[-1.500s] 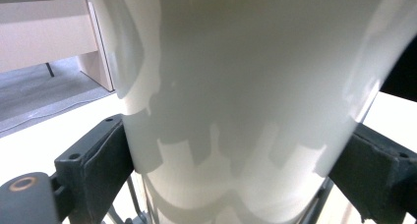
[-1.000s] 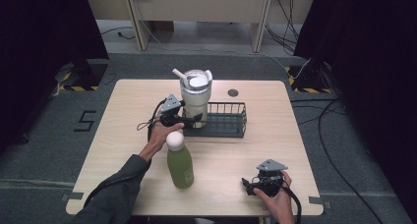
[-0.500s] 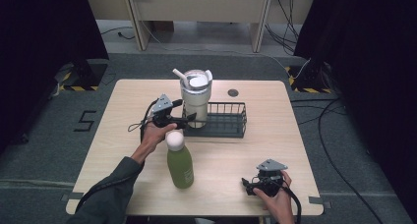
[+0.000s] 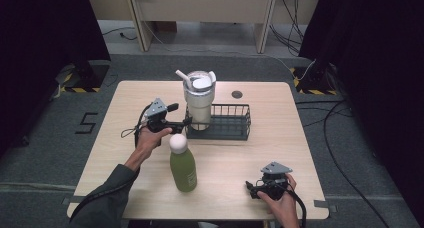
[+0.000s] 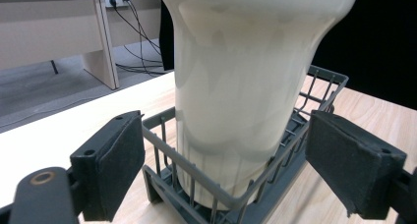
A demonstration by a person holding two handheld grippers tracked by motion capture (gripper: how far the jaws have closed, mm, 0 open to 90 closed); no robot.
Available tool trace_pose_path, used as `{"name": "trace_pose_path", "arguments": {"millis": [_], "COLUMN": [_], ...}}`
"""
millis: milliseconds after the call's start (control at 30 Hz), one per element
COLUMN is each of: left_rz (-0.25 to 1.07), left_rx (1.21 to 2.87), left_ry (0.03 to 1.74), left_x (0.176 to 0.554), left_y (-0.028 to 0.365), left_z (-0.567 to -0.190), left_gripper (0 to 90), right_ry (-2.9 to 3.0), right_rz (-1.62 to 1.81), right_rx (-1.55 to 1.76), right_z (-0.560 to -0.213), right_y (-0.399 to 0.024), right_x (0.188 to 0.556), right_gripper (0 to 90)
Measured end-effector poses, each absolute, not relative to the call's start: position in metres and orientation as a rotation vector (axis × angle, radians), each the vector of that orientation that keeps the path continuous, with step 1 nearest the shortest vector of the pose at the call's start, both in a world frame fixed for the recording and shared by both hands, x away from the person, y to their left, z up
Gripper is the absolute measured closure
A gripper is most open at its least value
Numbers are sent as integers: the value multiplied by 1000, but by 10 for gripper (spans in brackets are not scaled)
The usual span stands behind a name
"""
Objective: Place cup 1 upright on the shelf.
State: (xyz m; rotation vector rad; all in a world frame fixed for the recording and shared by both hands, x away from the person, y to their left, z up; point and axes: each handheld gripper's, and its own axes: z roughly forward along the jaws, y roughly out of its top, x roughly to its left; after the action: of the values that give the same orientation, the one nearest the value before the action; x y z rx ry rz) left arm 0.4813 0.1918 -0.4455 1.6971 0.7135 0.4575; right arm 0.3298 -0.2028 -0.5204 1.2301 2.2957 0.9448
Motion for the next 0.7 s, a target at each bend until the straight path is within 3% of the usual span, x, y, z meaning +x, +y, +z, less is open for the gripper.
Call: {"name": "trace_pose_path", "arguments": {"millis": [700], "left_rz": [467], "left_rx": [1687], "left_ry": [715], "left_x": [472], "left_y": [209], "left_z": [-438], "left_gripper": [147], "right_ry": [2295], "right_rz": [944], "right_rx": [1232], "right_z": [-520], "right_y": [-203], "right_x": [330], "right_gripper": [36]}}
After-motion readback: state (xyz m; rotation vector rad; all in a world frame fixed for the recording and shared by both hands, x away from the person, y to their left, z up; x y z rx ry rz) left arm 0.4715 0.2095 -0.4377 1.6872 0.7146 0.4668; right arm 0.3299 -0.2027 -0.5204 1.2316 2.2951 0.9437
